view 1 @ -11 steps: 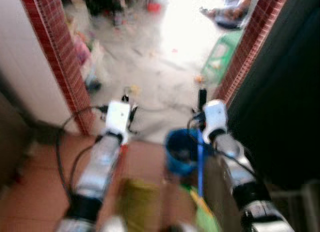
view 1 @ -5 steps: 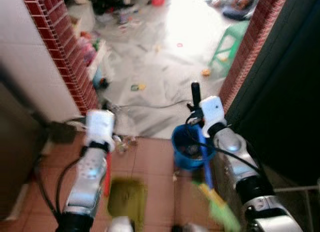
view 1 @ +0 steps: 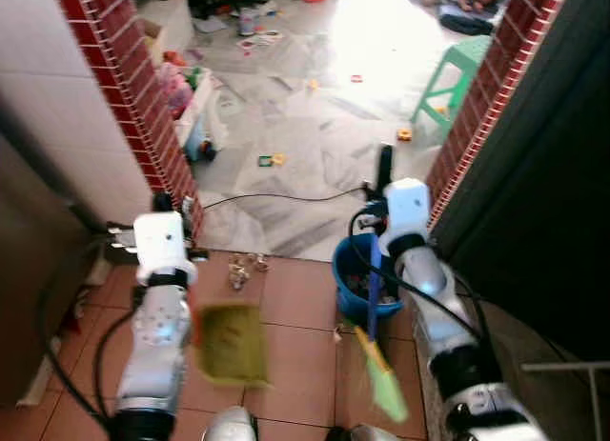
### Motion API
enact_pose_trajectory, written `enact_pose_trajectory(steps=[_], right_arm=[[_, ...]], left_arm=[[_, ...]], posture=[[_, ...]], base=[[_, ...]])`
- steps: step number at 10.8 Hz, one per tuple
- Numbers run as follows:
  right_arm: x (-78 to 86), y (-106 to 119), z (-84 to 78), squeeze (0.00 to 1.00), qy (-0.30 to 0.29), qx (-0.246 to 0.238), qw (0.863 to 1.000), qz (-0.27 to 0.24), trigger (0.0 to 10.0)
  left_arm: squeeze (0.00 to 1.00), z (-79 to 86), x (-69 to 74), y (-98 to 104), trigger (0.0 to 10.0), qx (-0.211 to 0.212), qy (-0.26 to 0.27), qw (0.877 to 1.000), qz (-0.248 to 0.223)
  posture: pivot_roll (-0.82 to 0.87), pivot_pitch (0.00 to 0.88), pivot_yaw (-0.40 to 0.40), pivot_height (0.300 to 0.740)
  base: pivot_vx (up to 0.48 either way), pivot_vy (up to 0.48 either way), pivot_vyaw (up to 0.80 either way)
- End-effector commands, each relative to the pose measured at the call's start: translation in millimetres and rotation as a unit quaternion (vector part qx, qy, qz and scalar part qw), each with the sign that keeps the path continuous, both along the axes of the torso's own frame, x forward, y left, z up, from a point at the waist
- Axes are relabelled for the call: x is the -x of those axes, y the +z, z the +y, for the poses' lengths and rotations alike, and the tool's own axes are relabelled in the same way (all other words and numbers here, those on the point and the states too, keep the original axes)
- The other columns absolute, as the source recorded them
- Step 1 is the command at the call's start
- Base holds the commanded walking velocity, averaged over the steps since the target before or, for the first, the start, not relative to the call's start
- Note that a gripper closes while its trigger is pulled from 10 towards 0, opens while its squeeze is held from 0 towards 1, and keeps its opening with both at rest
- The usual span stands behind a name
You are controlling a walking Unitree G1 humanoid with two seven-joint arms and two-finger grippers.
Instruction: Sweep floor
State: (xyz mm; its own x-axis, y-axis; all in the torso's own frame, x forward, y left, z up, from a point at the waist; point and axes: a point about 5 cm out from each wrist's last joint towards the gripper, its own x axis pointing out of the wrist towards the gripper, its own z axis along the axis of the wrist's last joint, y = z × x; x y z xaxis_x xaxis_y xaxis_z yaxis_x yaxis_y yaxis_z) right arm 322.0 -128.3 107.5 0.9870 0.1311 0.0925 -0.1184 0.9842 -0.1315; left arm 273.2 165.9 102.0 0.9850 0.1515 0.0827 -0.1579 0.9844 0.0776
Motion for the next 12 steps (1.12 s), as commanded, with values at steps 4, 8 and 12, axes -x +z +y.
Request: enact_pose_trajectory(steps=[4, 8, 12], right_arm=[[-3.4, 15, -11.4, 0.0, -0.02, 0.016, 0.999, -0.034, 10.0], [-3.1, 14, -12.9, 0.0, -0.014, 0.021, 0.999, -0.025, 10.0], [1.7, 19, -16.2, 0.0, -0.015, 0.01, 1.0, -0.023, 10.0]], left_arm=[[0.0, -10.0, -6.5, 9, 10.0, 0.016, -0.02, 1.0, -0.012], [0.0, -8.3, -8.6, 20, 10.0, 0.041, 0.014, 0.999, -0.031], [0.0, -17.7, -10.4, 32, 10.0, 0.073, -0.001, 0.997, -0.035]], posture=[[0.05, 0.0, -0.015, 0.74], [0.04, 0.0, -0.039, 0.74], [0.02, 0.023, -0.042, 0.74]], base=[[0.0, 0.0, 0.0], [0.0, 0.0, 0.0], [0.0, 0.066, 0.0]])
